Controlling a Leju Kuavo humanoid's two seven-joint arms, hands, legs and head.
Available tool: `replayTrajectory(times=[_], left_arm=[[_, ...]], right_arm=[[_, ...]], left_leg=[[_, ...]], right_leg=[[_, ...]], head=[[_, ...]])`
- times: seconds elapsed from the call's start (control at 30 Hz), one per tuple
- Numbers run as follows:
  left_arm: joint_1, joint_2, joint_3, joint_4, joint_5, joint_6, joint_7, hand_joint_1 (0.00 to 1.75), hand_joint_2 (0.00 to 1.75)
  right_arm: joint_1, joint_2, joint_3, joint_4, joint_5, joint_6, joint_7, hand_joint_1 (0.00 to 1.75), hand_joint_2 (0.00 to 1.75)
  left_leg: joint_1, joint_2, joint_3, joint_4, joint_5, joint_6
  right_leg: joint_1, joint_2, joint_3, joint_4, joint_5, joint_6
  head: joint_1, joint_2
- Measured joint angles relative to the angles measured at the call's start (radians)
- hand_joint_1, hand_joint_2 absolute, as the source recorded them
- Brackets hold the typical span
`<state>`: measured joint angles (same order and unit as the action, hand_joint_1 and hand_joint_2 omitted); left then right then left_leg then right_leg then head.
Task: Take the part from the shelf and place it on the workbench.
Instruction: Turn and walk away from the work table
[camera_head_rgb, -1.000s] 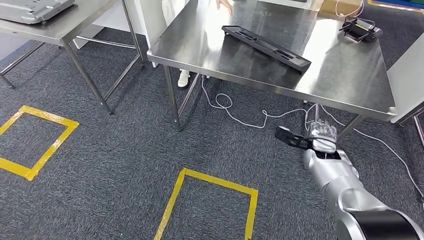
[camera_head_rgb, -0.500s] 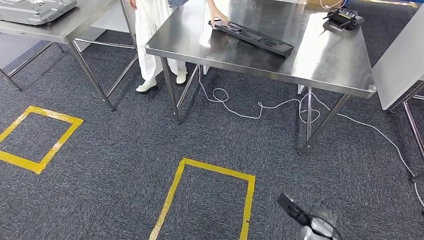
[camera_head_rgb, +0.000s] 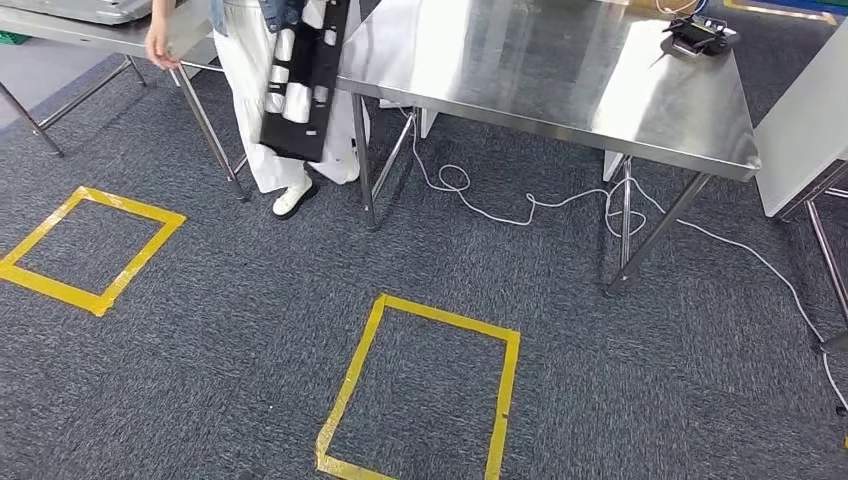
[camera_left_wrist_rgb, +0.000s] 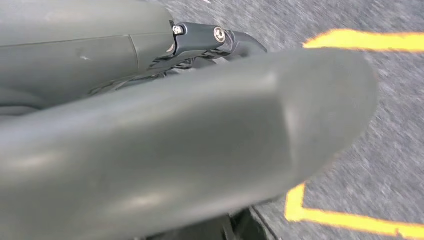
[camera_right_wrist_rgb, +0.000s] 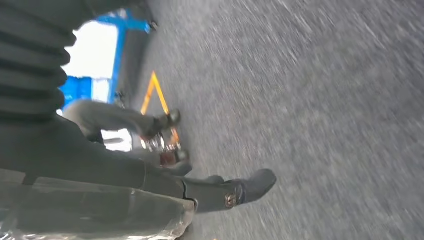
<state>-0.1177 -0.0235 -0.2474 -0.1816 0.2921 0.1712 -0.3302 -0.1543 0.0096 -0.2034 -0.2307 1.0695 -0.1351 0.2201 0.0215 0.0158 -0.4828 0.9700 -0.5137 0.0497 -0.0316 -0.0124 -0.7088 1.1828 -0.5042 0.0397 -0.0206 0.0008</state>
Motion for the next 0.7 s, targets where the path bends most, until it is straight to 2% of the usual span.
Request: replayTrajectory(times=[0.03,0.07,0.1,0.13,0.2,0.23,0.27,0.3,0.33,0.37,0.4,0.43,0.5,0.53,0.57,0.6,0.63,0.67,0.7], left_arm=[[0.0,0.0,-0.001,0.0,-0.003,-0.001,0.002,0.0,0.0],[0.0,-0.001,-0.002,0.0,-0.008,-0.001,0.004,0.0,0.0],[-0.001,-0.002,-0.006,0.0,-0.013,-0.003,0.008,0.0,0.0],[-0.001,-0.003,-0.01,0.0,-0.018,-0.004,0.014,0.0,0.0],[-0.002,-0.005,-0.017,0.0,-0.026,-0.004,0.022,0.0,0.0],[-0.003,-0.005,-0.019,0.0,-0.028,-0.004,0.025,0.0,0.0],[-0.004,-0.005,-0.02,0.0,-0.029,-0.004,0.027,0.0,0.0],[-0.006,-0.006,-0.022,0.0,-0.029,-0.004,0.028,0.0,0.0],[-0.008,-0.006,-0.023,0.0,-0.029,-0.004,0.029,0.0,0.0],[-0.011,-0.006,-0.024,0.0,-0.029,-0.004,0.03,0.0,0.0],[-0.013,-0.007,-0.025,0.0,-0.029,-0.004,0.03,0.0,0.0],[-0.013,-0.007,-0.025,0.0,-0.029,-0.004,0.031,0.0,0.0],[-0.012,-0.007,-0.025,0.0,-0.029,-0.004,0.031,0.0,0.0],[-0.011,-0.007,-0.026,0.0,-0.029,-0.004,0.032,0.0,0.0],[-0.01,-0.007,-0.026,0.0,-0.03,-0.004,0.032,0.0,0.0],[-0.009,-0.007,-0.027,0.0,-0.03,-0.004,0.032,0.0,0.0],[-0.009,-0.007,-0.027,0.0,-0.03,-0.004,0.032,0.0,0.0],[-0.009,-0.007,-0.028,0.0,-0.03,-0.004,0.033,0.0,0.0],[-0.01,-0.006,-0.029,0.0,-0.03,-0.004,0.033,0.0,0.0]], right_arm=[[0.005,0.001,-0.009,0.003,-0.009,0.01,-0.002,0.0,0.0],[0.011,0.002,-0.019,0.006,-0.018,0.019,-0.004,0.0,0.0],[0.017,0.003,-0.03,0.01,-0.026,0.028,-0.007,0.0,0.0],[0.024,0.004,-0.04,0.012,-0.032,0.034,-0.012,0.0,0.0],[0.029,0.009,-0.056,0.015,-0.039,0.045,-0.02,0.0,0.0],[0.028,0.011,-0.063,0.015,-0.041,0.049,-0.024,0.0,0.0],[0.026,0.013,-0.069,0.015,-0.042,0.052,-0.026,0.0,0.0],[0.026,0.014,-0.073,0.016,-0.041,0.055,-0.027,0.0,0.0],[0.029,0.016,-0.076,0.017,-0.04,0.058,-0.027,0.0,0.0],[0.033,0.018,-0.079,0.019,-0.039,0.059,-0.027,0.0,0.0],[0.037,0.019,-0.082,0.02,-0.039,0.061,-0.027,0.0,0.0],[0.038,0.021,-0.085,0.021,-0.039,0.062,-0.027,0.0,0.0],[0.036,0.024,-0.089,0.022,-0.039,0.064,-0.027,0.0,0.0],[0.035,0.025,-0.09,0.022,-0.039,0.065,-0.027,0.0,0.0],[0.036,0.025,-0.091,0.023,-0.039,0.066,-0.027,0.0,0.0],[0.037,0.026,-0.091,0.024,-0.039,0.066,-0.027,0.0,0.0],[0.038,0.026,-0.091,0.024,-0.039,0.066,-0.027,0.0,0.0],[0.039,0.027,-0.091,0.025,-0.039,0.066,-0.027,0.0,0.0],[0.039,0.028,-0.091,0.025,-0.039,0.066,-0.027,0.0,0.0]], left_leg=[[-0.004,0.005,-0.013,0.0,0.01,0.003],[-0.007,0.009,-0.023,0.001,0.018,0.004],[-0.009,0.014,-0.033,0.001,0.026,0.004],[-0.011,0.02,-0.04,0.002,0.033,0.002],[-0.015,0.037,-0.042,0.004,0.041,-0.006],[-0.019,0.046,-0.044,0.007,0.044,-0.011],[-0.023,0.057,-0.047,0.011,0.047,-0.015],[-0.027,0.068,-0.052,0.013,0.05,-0.02],[-0.026,0.077,-0.054,0.015,0.052,-0.024],[-0.024,0.075,-0.057,0.021,0.049,-0.03],[-0.021,0.062,-0.064,0.037,0.033,-0.035],[-0.017,0.041,-0.079,0.073,0.004,-0.041],[-0.013,-0.002,-0.13,0.196,-0.076,-0.048],[-0.011,-0.011,-0.155,0.26,-0.107,-0.05],[-0.01,-0.014,-0.167,0.299,-0.12,-0.051],[-0.008,-0.016,-0.162,0.302,-0.113,-0.052],[-0.006,-0.019,-0.137,0.265,-0.089,-0.051],[-0.003,-0.029,-0.097,0.199,-0.056,-0.05],[0.0,-0.05,-0.057,0.128,-0.033,-0.047]], right_leg=[[0.001,0.002,-0.019,0.068,-0.031,0.0],[0.002,0.004,-0.023,0.107,-0.048,0.003],[0.002,0.005,-0.004,0.107,-0.052,0.009],[0.003,0.004,0.039,0.062,-0.042,0.015],[0.007,-0.025,0.154,-0.098,-0.012,0.022],[0.012,-0.037,0.194,-0.159,-0.003,0.018],[0.016,-0.045,0.213,-0.194,0.002,0.012],[0.02,-0.041,0.214,-0.207,0.005,0.006],[0.019,-0.03,0.208,-0.206,0.009,-0.003],[0.013,-0.022,0.203,-0.207,0.013,-0.01],[0.009,-0.015,0.2,-0.208,0.019,-0.02],[0.005,-0.009,0.196,-0.209,0.026,-0.031],[0.006,0.006,0.182,-0.208,0.04,-0.048],[0.008,0.015,0.173,-0.207,0.046,-0.051],[0.01,0.025,0.165,-0.206,0.051,-0.051],[0.011,0.037,0.158,-0.204,0.056,-0.048],[0.011,0.049,0.152,-0.201,0.06,-0.045],[0.01,0.061,0.147,-0.197,0.064,-0.041],[0.011,0.072,0.142,-0.193,0.067,-0.036]], head=[[0.001,0.0],[0.002,0.0],[0.002,0.0],[0.003,0.0],[0.006,0.0],[0.007,0.0],[0.008,0.0],[0.008,0.0],[0.007,0.0],[0.007,0.0],[0.007,0.0],[0.007,0.0],[0.007,0.0],[0.007,0.0],[0.007,0.0],[0.007,0.0],[0.007,0.0],[0.007,0.0],[0.007,0.0]])
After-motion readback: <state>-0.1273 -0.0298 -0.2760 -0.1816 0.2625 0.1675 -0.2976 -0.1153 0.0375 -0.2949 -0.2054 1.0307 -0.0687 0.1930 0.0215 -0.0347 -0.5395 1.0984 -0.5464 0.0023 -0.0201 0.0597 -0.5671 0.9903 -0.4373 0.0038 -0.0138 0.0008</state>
